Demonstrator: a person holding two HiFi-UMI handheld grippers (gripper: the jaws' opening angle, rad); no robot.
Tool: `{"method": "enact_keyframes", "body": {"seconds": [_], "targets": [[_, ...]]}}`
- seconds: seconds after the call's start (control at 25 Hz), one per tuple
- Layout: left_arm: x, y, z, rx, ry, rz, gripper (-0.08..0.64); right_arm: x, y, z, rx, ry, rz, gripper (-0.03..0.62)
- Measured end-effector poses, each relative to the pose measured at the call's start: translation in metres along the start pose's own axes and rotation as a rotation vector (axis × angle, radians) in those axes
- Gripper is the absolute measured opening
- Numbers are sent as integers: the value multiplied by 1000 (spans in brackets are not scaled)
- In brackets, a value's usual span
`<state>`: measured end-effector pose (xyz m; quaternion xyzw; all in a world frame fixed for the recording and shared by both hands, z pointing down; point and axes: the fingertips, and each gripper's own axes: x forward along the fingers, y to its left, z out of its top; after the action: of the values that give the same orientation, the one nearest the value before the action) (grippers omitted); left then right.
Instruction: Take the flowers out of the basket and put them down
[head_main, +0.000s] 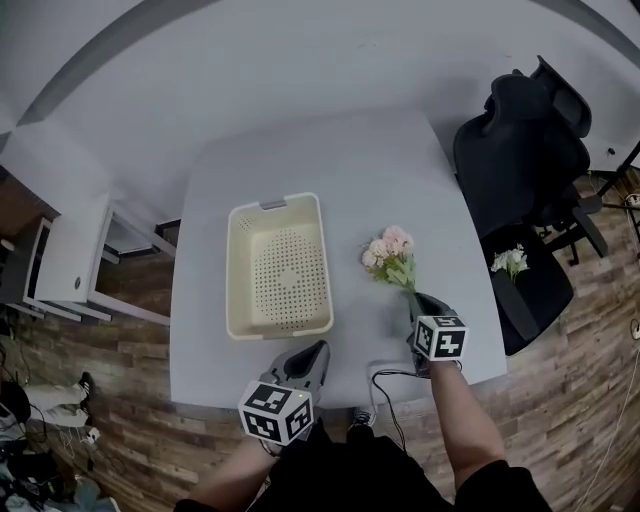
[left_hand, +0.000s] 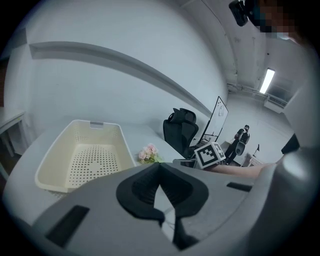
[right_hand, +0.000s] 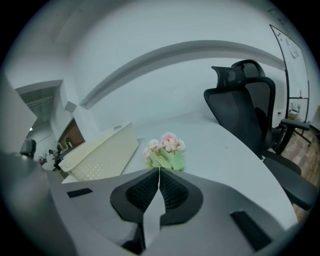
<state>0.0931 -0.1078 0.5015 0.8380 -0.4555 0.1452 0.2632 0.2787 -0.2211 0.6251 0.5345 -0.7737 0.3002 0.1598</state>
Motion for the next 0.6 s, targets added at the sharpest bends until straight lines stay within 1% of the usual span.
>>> {"method": "enact_keyframes", "body": {"seconds": [0.16, 0.36, 0.48, 0.6], "targets": [[-23, 4, -3, -5, -21, 12, 7, -37, 42, 25, 41, -98, 115, 24], [-52, 15, 0, 5, -48, -1, 8, -83, 108, 52, 88, -211, 233, 23], [-73, 25, 0, 11, -55, -17, 7, -106, 155, 53, 107, -251, 298, 23], [-97, 36, 1, 26, -60, -39, 7, -124, 201, 44, 111, -261, 332, 24]]}}
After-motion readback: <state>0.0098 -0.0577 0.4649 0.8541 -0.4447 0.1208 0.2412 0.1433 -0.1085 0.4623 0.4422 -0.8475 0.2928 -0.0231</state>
